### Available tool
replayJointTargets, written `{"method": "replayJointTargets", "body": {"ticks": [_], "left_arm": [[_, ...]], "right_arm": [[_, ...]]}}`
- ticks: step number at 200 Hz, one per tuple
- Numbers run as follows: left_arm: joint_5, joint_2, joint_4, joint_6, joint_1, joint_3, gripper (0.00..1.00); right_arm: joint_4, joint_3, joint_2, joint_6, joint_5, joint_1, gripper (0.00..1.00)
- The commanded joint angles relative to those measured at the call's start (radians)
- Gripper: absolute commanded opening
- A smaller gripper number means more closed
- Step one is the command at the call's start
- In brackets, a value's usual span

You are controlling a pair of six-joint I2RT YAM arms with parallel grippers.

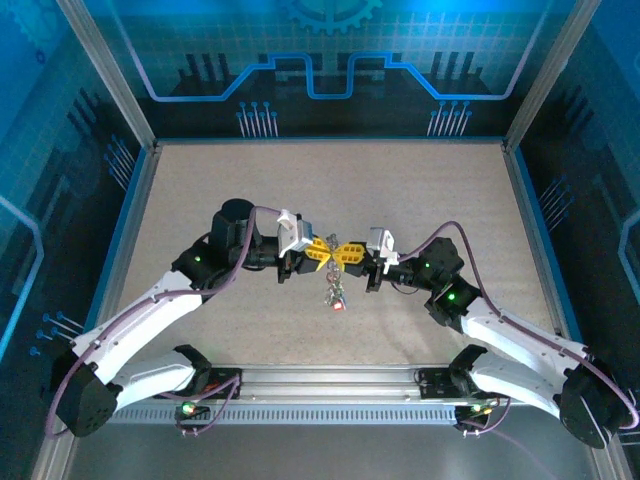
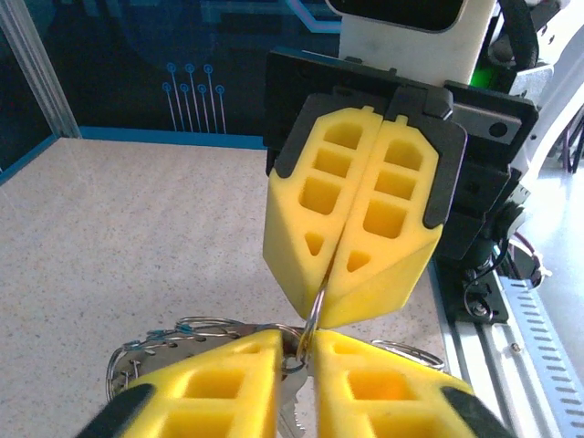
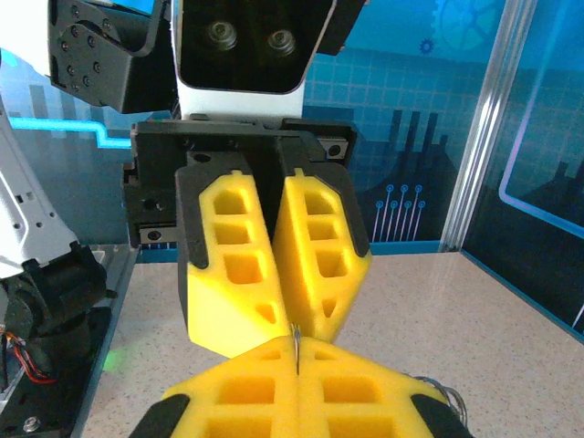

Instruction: Put the keys on the keyring

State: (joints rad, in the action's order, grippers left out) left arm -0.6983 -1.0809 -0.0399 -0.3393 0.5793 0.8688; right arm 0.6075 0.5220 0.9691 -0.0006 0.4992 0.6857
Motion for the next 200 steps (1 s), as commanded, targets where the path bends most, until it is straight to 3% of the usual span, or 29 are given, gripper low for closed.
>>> {"method": "replayJointTargets", "body": {"ticks": [1,28,70,100,122,135,151,174,191,200], "left_arm": [[-0.043,-0.007,0.009,-0.003,-0.007,0.037,0.12],[-0.042,-0.010,-0.026,-0.035,-0.008,0.051,0.00],[-0.013,-0.016,-0.140,-0.108,-0.008,0.097,0.00],[0.082,-0.008,-0.186,-0.133,-0.007,0.124,0.00],[0.081,-0.040,-0.349,-0.230,-0.006,0.217,0.00],[0.078,-0.076,-0.481,-0.297,-0.004,0.296,0.00],[0.106,-0.109,-0.600,-0.380,0.005,0.367,0.00],[0.164,-0.152,-0.721,-0.463,0.018,0.449,0.00],[0.222,-0.193,-0.807,-0.519,0.033,0.509,0.00],[0.253,-0.220,-0.855,-0.545,0.044,0.541,0.00]], "right_arm": [[0.072,0.021,0.004,-0.009,0.025,0.006,0.00],[0.071,0.025,0.013,-0.014,0.027,0.006,0.00],[-0.013,0.054,0.004,-0.058,0.026,0.008,0.00],[-0.221,0.122,-0.012,-0.117,0.031,-0.005,0.31],[-0.408,0.183,-0.004,-0.021,-0.033,-0.033,0.40],[-0.544,0.232,0.007,0.040,-0.085,-0.052,0.41],[-0.762,0.326,0.030,0.009,-0.052,-0.076,0.42],[-1.020,0.479,0.089,0.027,-0.053,-0.102,0.28],[-1.124,0.545,0.140,0.018,0.075,-0.134,0.26],[-1.132,0.553,0.162,0.009,0.153,-0.147,0.30]]}}
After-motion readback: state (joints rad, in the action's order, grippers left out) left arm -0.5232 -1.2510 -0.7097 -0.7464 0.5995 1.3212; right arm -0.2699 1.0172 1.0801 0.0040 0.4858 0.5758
